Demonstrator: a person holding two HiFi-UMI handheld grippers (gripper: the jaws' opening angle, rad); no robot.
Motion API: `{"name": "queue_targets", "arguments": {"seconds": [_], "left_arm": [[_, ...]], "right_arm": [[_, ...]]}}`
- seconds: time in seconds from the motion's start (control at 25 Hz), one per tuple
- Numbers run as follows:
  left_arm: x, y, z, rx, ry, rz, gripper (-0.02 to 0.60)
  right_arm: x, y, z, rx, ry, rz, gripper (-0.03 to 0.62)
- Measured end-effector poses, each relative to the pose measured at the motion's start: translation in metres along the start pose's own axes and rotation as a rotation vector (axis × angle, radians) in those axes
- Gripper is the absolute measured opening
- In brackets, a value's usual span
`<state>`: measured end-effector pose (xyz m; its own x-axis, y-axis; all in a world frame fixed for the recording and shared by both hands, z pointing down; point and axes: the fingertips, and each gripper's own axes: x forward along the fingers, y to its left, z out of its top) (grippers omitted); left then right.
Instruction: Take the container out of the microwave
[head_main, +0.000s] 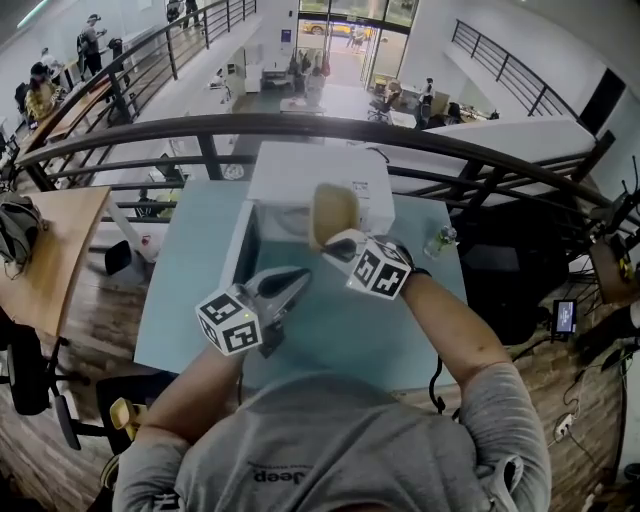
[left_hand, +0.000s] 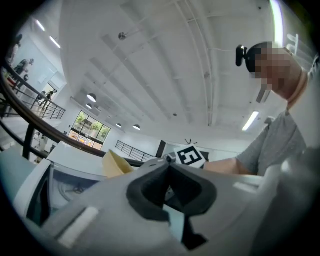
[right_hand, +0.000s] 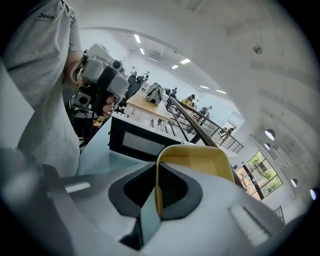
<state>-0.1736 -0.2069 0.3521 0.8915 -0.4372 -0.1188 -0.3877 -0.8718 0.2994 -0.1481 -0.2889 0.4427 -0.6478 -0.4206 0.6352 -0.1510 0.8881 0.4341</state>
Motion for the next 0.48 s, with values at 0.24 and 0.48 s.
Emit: {"name": "queue_targets", "arguments": {"seconds": [0.24,0.48], "left_arm": [[0.041,-0.027,0.019,0.059,-0.027,0.016,0.026],[0.076,-0.053,0.036,0.109,-0.030,0.026,0.026]], "right_arm": [[-0.057,-0.011,-0.011,-0.046,-0.021,-0.019,0.015],[-0.111,-0.024,-0.013,-0.087,-0.052,-0.050,0.015]]}}
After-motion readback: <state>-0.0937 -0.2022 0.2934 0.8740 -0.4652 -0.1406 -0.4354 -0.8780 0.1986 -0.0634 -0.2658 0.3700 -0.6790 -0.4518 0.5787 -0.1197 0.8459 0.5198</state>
